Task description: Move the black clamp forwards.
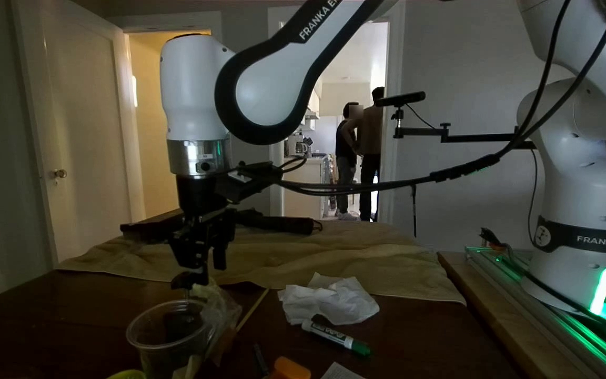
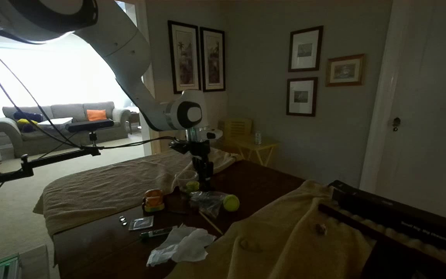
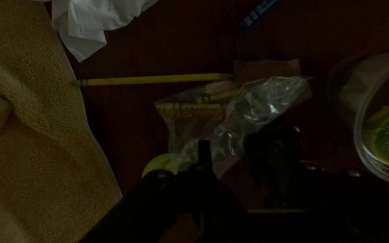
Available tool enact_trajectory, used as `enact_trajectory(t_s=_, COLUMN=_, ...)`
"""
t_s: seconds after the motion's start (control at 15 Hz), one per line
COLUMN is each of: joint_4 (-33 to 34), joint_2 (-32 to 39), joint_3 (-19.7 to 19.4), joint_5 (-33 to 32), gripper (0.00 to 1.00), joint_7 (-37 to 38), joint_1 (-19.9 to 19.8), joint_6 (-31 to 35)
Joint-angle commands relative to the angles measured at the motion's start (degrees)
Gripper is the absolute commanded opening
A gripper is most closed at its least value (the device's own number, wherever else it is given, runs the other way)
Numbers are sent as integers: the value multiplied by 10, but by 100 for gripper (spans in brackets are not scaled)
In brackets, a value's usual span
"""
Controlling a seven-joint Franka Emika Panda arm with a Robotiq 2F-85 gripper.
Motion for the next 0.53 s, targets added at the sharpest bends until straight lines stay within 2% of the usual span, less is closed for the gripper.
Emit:
enact_trajectory(t_s=0.0, joint_4=-17, joint_2=-15, joint_3=9, joint_5=0, gripper=43, joint_7=11, joint_1=-6, joint_6=3)
enact_trajectory(t_s=0.07, joint_4=-18, joint_2=-15, joint_3=8, joint_5=-2, gripper=59, joint_7=12, joint_1=-4, joint_6=4)
enact_trajectory(t_s=0.13, joint_4=-19, joint_2=-17, joint_3=11, joint_5=1, gripper=69, joint_7=8, joint_1=-6, joint_6=2)
enact_trajectory(t_s=0.2, joint_4=-19, joint_2=-18, joint_3=12, joint_5=3, gripper=71, joint_7=7, joint_1=-6, joint_6=1)
enact_trajectory(t_s=0.47, joint_4=-19, joint_2=-19, joint_3=16, joint_5=4, gripper=98, joint_7=4, joint_1=-7, joint_6=-3)
